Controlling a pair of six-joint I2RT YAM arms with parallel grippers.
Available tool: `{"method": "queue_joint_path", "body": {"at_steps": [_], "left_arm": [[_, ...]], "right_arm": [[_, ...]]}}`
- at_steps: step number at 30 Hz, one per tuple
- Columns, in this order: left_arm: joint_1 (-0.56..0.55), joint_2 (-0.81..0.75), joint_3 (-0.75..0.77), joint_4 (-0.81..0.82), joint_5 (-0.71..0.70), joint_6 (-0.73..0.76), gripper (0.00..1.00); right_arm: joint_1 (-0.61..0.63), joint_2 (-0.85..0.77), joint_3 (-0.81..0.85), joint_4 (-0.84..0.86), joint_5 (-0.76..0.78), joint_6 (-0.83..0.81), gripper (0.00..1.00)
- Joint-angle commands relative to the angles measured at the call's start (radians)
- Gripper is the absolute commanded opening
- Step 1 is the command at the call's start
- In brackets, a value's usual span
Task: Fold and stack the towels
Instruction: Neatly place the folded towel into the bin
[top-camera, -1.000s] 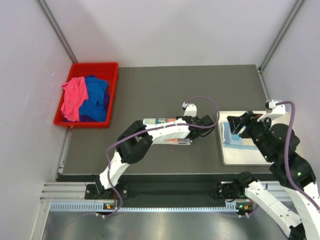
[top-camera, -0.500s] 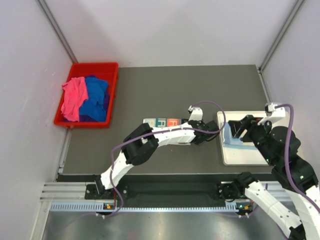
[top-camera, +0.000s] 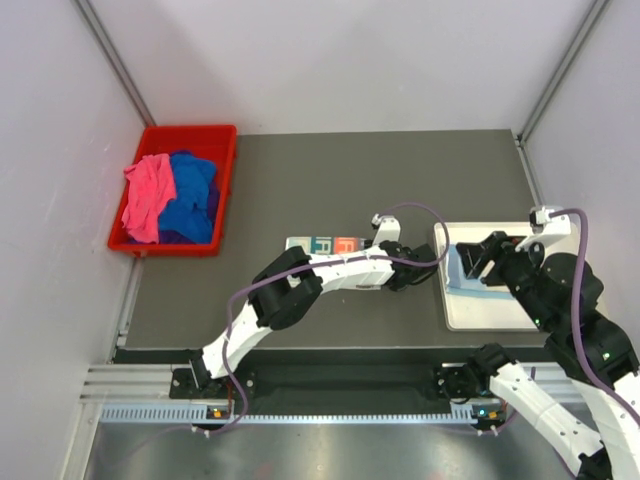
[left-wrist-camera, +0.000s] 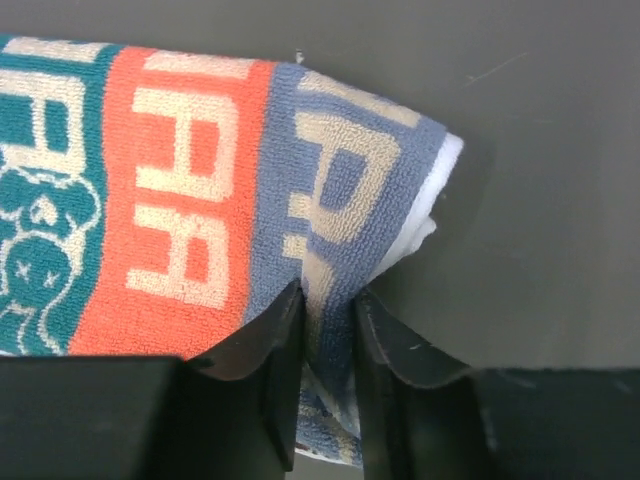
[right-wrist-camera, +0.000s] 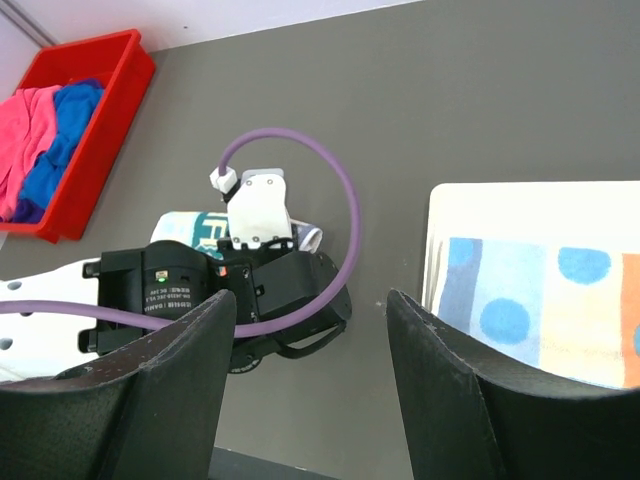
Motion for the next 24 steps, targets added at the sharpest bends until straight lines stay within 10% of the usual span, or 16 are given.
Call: {"method": "queue_joint_path", "body": {"at_steps": [1,4,24], "left_arm": [[0.008,0.031,-0.029,-0.049,0.009,-0.023,0.28],[0.015,0.011,-0.053,0.031,0.048,0.026,0.00],[-0.022,-0.152,0.042,0.477,0.454,0.084,0.00]], "right_arm": [[-0.006,-0.002,0.047,0.002,-0.010,-0.020,0.62],[-0.006,-0.001,0.057,-0.004,-0.009,-0.025,0.62],[-0.008,0.022,0.178,-0.067,0.019,-0.078,0.61]]}}
